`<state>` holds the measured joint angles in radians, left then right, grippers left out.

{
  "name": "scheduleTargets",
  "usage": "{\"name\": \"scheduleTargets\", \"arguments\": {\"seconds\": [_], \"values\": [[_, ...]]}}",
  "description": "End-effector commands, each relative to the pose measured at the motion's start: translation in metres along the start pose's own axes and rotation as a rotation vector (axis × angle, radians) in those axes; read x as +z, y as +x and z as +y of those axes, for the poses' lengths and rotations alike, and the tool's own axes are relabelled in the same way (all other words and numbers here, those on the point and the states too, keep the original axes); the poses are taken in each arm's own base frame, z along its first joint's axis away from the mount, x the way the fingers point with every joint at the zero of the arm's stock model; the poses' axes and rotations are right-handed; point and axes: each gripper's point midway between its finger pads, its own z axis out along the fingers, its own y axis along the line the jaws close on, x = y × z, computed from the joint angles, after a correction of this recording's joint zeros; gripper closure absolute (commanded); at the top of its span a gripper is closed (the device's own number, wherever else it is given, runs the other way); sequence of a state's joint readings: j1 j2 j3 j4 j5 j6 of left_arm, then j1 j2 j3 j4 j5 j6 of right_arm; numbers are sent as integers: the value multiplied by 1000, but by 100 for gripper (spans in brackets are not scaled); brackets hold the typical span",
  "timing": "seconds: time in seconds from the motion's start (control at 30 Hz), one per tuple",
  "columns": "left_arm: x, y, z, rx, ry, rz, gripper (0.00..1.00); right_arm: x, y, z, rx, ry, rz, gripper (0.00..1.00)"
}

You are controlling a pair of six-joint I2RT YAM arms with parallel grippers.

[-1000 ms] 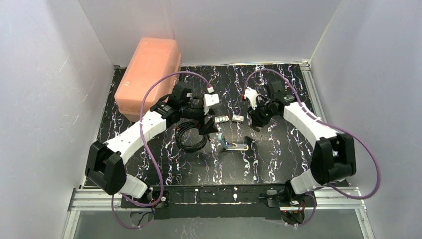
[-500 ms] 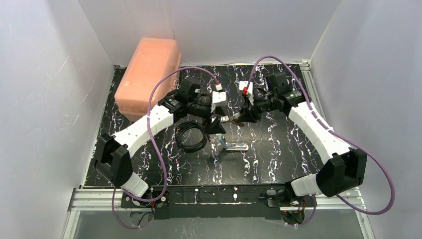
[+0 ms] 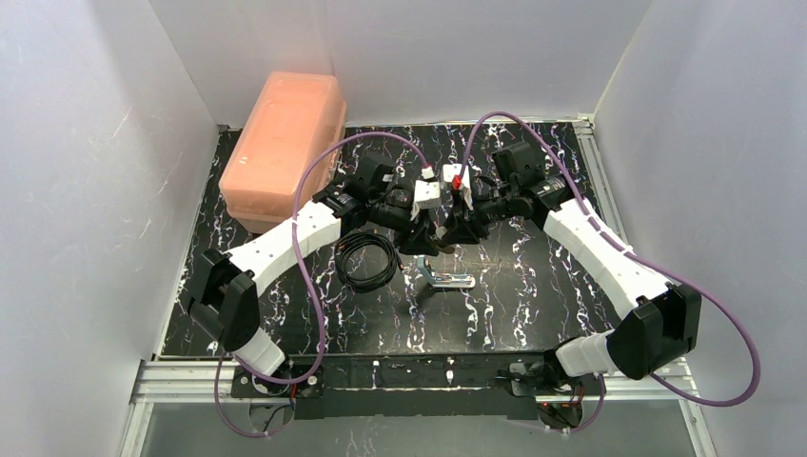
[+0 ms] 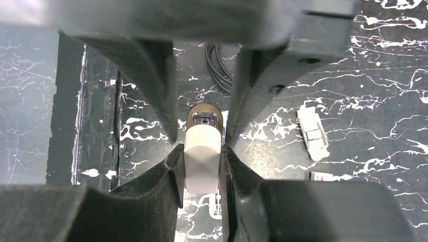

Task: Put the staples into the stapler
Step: Open the stapler at the center of the board.

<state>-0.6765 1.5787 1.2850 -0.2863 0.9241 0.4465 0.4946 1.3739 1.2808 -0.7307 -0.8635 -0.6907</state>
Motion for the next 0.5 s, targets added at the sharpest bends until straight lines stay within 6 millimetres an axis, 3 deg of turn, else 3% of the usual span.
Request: {"name": "scheduleTargets", "arguments": {"seconds": [0.0,0.1,0.17,0.47], "values": [[3,-3,-4,-10,34,-14,66,-4,-19,7,-45,-7,-53,99],[5,0,-2,-12,28,-11,81,-5,-19,8,-45,-1,-61,99],[4,2,-2,-8,24,-10,100,-9,-21,7,-56,22,-74,99],[-13,4,0,56,-41,-86,100,-33,-13,4,-54,98,-120,99]]}}
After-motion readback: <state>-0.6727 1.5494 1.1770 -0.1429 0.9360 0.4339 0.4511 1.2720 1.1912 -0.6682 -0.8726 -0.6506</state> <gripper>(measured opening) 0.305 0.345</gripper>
